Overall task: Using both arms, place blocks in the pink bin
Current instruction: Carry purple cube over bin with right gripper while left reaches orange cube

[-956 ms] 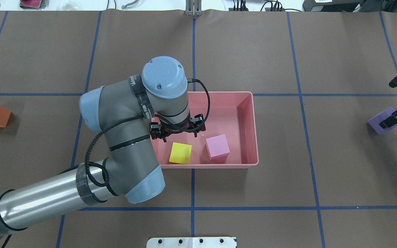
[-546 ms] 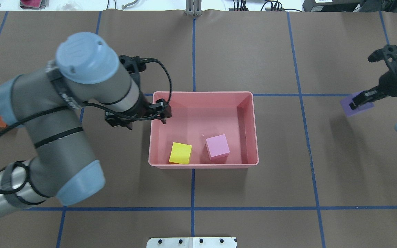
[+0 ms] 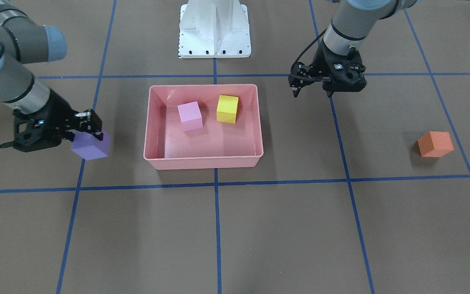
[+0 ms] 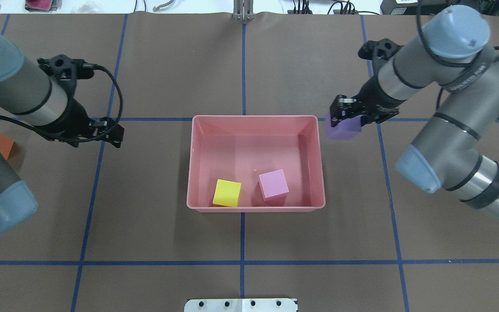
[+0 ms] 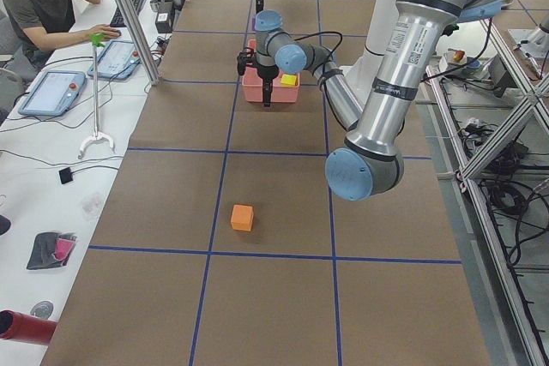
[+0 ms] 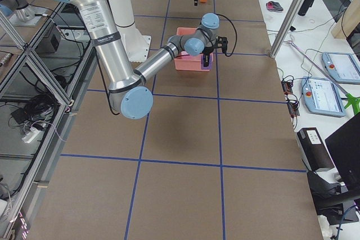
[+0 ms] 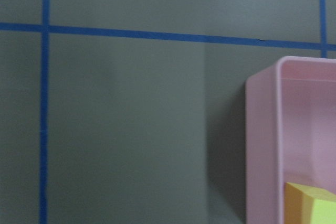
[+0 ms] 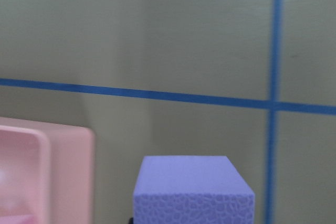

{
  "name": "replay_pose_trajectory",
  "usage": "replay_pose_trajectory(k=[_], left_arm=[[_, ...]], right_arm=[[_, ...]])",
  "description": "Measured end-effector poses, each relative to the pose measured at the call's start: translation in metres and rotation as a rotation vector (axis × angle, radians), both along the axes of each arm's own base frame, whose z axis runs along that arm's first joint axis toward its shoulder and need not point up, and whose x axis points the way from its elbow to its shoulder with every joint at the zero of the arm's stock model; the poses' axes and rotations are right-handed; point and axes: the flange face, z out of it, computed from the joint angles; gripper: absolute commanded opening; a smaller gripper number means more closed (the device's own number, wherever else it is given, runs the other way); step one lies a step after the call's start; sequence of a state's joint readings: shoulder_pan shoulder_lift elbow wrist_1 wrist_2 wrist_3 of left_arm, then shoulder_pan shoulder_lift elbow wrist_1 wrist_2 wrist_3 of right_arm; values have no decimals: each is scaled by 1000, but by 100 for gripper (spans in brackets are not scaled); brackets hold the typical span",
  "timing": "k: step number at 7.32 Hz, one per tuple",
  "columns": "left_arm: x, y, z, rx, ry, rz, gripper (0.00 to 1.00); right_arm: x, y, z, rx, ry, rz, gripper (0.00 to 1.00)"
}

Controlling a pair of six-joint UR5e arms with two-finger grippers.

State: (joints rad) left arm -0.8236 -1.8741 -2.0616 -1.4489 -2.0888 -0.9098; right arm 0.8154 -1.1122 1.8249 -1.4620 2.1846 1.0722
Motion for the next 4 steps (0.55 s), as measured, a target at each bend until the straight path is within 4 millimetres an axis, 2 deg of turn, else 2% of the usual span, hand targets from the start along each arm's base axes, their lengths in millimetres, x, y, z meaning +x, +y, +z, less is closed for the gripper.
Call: replay_pose_trajectory(k=[1, 2, 4], left_arm=[[-26, -8, 29, 27, -31, 19, 99], [-52, -14, 57, 46, -56, 47, 99], [-109, -29, 115, 82, -110, 108, 99]], right_arm=[[-29, 14, -43, -21, 1, 23, 0], [-58, 32, -73, -28, 6, 38, 0], [-107, 57, -100, -24, 24, 58, 0]])
